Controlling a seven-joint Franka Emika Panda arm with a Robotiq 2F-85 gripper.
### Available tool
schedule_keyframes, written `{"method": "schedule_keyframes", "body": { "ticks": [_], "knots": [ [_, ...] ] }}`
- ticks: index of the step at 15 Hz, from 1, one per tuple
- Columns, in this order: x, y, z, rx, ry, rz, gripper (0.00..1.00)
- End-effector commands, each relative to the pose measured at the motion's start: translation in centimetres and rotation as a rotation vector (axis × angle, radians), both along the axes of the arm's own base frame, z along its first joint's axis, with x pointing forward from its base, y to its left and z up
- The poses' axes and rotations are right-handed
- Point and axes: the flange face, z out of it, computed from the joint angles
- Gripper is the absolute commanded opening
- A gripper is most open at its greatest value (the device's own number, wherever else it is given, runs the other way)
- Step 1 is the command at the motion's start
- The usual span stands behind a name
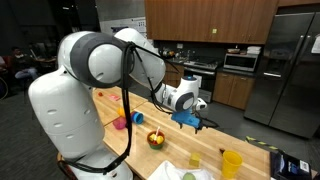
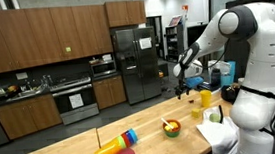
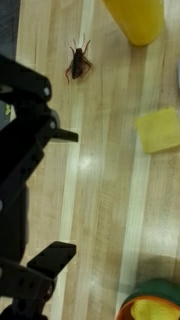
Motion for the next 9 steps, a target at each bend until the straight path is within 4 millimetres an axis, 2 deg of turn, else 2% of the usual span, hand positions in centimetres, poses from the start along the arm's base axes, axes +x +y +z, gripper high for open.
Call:
{"method": "schedule_keyframes", "body": {
  "ticks": [1, 6, 9],
  "knots": [
    [0.8, 0.5, -0.8, -0.058, 0.099, 0.128, 1.00],
    [1.8, 0.1, -1.4, -0.199, 0.180, 0.350, 1.00],
    [0.5, -1.1, -1.9, -0.230, 0.182, 0.492, 1.00]
  ]
}}
